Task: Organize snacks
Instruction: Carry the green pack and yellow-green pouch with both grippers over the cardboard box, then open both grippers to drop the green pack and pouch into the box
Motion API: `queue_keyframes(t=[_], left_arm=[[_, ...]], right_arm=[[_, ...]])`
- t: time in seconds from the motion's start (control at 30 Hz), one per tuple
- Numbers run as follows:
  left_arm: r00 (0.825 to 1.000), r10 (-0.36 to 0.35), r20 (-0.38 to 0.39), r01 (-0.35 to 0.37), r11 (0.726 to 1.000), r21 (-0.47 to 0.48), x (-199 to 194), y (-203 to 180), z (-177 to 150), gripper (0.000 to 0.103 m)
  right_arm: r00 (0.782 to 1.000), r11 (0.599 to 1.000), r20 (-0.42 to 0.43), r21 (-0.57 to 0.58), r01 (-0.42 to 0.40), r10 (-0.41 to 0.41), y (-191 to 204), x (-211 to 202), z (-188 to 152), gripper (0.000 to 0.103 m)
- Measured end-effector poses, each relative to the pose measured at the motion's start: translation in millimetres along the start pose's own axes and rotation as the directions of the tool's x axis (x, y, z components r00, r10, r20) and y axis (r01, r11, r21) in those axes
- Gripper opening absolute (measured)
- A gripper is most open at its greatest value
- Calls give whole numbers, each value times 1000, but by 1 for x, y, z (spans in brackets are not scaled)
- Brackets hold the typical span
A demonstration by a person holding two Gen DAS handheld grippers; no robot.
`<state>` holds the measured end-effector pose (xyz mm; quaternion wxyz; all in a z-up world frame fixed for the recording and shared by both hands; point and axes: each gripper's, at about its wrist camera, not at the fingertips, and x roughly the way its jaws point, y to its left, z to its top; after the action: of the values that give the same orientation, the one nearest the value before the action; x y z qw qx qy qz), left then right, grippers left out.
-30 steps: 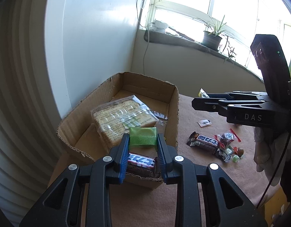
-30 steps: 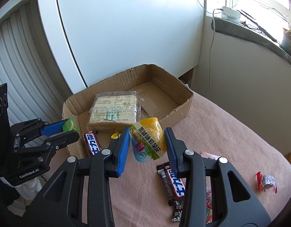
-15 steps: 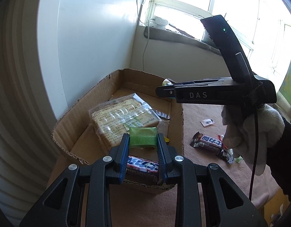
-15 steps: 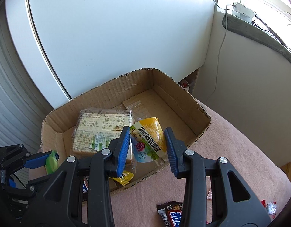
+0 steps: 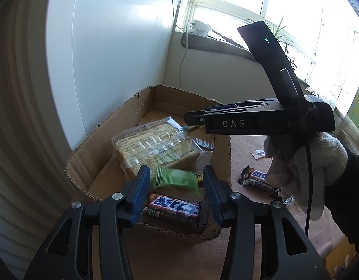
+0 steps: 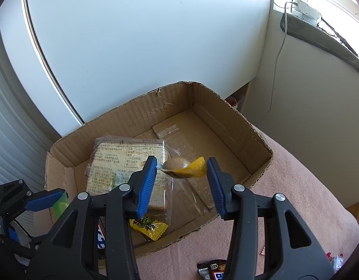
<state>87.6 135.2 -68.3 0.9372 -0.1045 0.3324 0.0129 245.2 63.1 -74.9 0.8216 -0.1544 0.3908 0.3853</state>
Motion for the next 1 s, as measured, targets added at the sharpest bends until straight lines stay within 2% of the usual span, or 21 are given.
queue_keyframes(t=[0.03,0.07,0.1,0.17,0.3,0.63,1.0], left_arm=[[1000,3,3,-3,1000,-4,0,1,1,58],[1000,7,4,-7,1000,-7,-1,2,1,62],[1000,11,5,-11,1000,-10,-1,2,2,67],[1000,25,7,-25,1000,-13,-3,3,2,73],[999,42,3,-42,999,-17,-4,3,3,79],[999,39,-5,-39,999,-22,-8,-2,3,79],[1000,9,-2,-9,1000,-15,-19,-22,1,81]], right_arm=[[1000,1000,5,0,6,-6,0,-1,0,67],[1000,1000,13,2,14,-14,1,-2,0,80],[1000,1000,22,6,21,-21,1,-4,0,87],[999,1000,34,18,19,-19,0,-8,1,91],[999,999,36,29,14,-15,0,-13,3,93],[998,999,57,37,11,-13,1,-37,-1,93],[994,995,100,100,21,-31,-29,-94,-25,94]])
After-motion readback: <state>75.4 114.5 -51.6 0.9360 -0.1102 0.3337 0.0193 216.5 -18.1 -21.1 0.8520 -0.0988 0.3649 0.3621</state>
